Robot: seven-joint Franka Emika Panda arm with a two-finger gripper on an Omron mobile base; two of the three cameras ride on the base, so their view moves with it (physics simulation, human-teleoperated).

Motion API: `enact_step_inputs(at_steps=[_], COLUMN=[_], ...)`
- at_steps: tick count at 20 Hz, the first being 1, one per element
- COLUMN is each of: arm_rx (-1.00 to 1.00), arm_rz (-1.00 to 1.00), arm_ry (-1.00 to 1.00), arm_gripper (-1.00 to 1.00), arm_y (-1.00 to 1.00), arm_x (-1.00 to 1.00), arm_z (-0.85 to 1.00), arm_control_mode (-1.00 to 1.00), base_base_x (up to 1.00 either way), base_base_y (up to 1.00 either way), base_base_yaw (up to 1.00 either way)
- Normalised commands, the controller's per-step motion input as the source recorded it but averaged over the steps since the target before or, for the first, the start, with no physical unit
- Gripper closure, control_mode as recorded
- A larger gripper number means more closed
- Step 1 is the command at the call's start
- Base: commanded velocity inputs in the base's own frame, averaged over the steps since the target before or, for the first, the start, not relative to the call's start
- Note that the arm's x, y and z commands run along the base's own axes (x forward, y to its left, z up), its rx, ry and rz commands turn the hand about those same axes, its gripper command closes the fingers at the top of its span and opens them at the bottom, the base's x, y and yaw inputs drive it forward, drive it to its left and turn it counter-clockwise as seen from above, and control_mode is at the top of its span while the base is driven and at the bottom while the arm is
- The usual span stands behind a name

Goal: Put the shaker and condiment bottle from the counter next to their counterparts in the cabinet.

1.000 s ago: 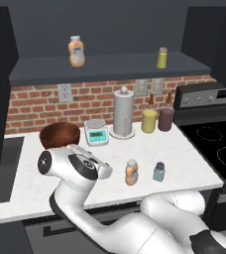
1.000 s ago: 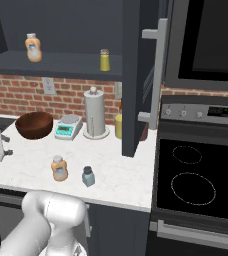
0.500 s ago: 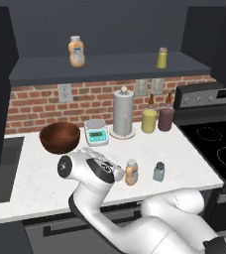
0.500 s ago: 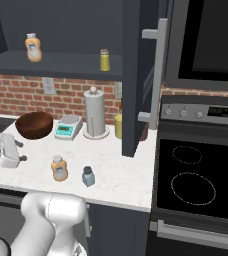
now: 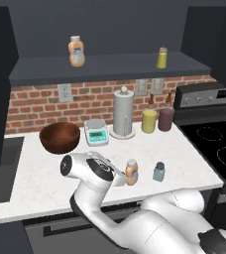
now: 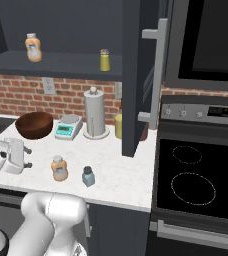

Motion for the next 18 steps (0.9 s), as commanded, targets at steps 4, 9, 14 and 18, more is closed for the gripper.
enact_step_inputs(at_steps=[4, 9, 14, 18], arm_rx=[0.0, 0.0, 0.0, 0.0], arm_rz=[-0.09, 0.0, 0.02, 0.04], arm_ry=[0.02, 0.0, 0.0, 0.0], arm_gripper=[-1.0, -1.0, -1.0, -1.0], arm_y=[-0.01, 0.0, -0.04, -0.21], arm_x=[0.01, 0.0, 0.28, 0.3], arm_z=[-0.01, -0.08, -0.41, -0.35], arm_control_mode=[-1.0, -1.0, -1.0, -1.0], base_base_x=[0.0, 0.0, 0.0, 0.0], base_base_y=[0.0, 0.0, 0.0, 0.0], base_base_yaw=[0.0, 0.0, 0.0, 0.0])
